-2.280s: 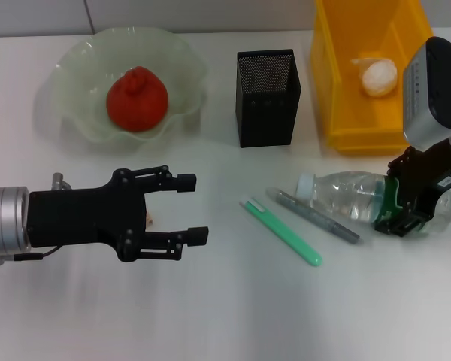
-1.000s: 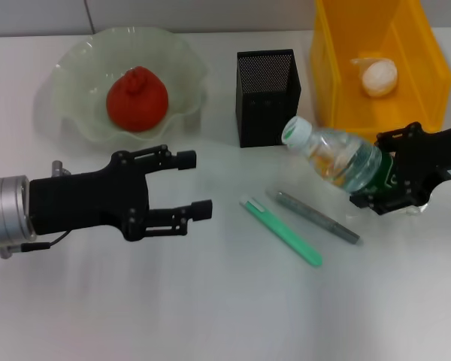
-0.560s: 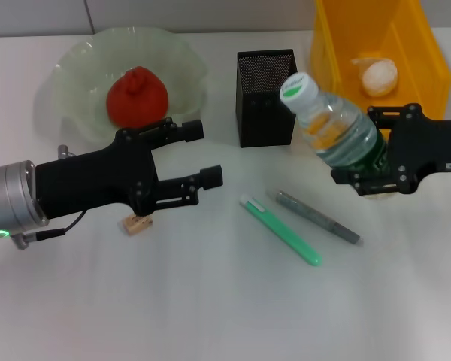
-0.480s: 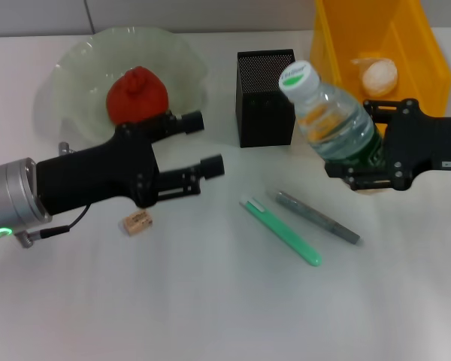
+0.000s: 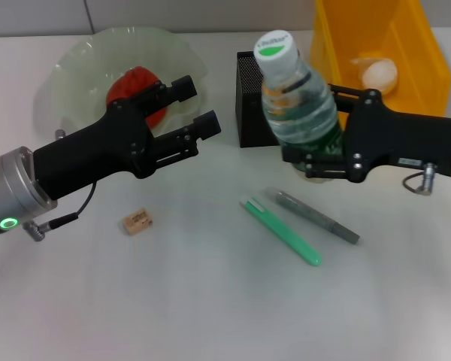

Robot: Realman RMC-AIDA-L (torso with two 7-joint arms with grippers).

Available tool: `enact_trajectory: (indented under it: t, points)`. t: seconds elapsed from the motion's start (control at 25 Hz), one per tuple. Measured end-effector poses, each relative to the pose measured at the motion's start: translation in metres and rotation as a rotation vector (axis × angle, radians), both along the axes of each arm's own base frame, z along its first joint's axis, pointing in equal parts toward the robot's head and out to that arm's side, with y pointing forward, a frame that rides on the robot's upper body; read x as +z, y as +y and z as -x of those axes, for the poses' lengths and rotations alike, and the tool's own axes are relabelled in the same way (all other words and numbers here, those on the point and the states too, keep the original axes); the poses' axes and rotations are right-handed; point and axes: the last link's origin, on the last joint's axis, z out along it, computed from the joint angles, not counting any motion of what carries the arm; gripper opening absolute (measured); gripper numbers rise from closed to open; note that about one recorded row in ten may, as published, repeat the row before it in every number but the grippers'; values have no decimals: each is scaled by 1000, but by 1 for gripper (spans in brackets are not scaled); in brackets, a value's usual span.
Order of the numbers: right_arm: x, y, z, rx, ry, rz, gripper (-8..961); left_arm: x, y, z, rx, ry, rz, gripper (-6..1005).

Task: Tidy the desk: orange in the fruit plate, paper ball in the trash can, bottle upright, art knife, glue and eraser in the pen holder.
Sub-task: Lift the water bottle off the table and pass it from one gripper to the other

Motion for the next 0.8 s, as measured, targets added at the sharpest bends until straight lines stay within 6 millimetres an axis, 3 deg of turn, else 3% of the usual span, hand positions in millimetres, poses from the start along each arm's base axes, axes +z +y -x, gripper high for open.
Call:
enact_trajectory:
  t: [0.8]
  points:
    - [-43,3,16,-30,53,95,788,-11,-1,-8,-9,-42,-41,798]
